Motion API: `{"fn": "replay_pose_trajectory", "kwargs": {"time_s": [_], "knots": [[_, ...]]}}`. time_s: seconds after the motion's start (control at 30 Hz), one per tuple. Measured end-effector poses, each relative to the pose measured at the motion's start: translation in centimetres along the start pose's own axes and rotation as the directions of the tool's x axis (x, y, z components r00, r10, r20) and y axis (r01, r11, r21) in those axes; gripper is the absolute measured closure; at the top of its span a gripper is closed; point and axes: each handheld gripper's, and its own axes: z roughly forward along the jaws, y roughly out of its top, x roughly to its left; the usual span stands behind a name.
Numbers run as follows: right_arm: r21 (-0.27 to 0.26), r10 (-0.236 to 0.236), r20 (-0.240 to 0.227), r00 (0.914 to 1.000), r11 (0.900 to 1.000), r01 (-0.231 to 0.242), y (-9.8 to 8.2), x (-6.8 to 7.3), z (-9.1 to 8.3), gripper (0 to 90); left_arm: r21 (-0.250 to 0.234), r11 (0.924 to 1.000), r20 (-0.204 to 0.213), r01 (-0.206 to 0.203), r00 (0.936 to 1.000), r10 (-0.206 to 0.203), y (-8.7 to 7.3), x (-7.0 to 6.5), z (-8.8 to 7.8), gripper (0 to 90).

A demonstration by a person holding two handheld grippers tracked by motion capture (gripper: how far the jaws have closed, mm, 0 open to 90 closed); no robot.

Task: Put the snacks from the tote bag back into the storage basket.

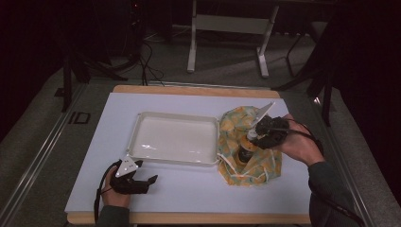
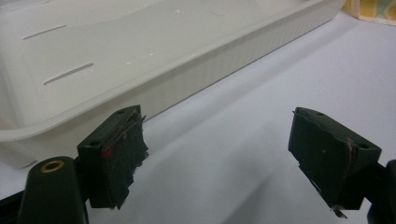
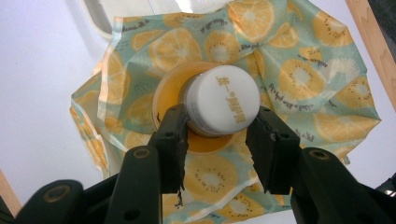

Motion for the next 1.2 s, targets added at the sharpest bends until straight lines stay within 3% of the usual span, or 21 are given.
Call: {"fn": "replay_pose_trajectory", "kwargs": {"time_s": [0.37, 0.63, 0.77, 0.93, 1.2], "knots": [[0.03, 0.021, -0.037, 0.9991, 0.999, -0.02, 1.3, -1.0, 0.6, 54.5, 0.001, 1.0, 0.002, 0.001, 1.0, -0.001, 0.0, 0.0, 0.0, 18.7], [0.082, -0.01, -0.079, 0.9968, 0.997, 0.016, 2.8, -1.5, 0.8, 54.8, 0.002, 1.0, 0.004, -0.002, 1.0, 0.002, 0.0, 0.1, 0.0, 18.7], [0.122, 0.0, -0.116, 0.9933, 0.992, 0.014, 3.2, -2.0, 1.0, 55.6, 0.001, 1.0, 0.006, -0.001, 1.0, 0.001, 0.0, 0.1, -0.1, 18.7], [0.141, 0.042, -0.139, 0.9894, 0.99, -0.022, 3.3, -2.5, 1.0, 58.3, -0.001, 1.0, 0.007, 0.002, 1.0, -0.002, 0.0, 0.1, -0.1, 18.7], [0.159, 0.055, -0.119, 0.9914, 0.987, -0.036, 3.5, -2.6, 1.1, 58.6, 0.0, 1.0, 0.006, 0.002, 1.0, -0.002, 0.0, 0.1, 0.0, 18.7]]}}
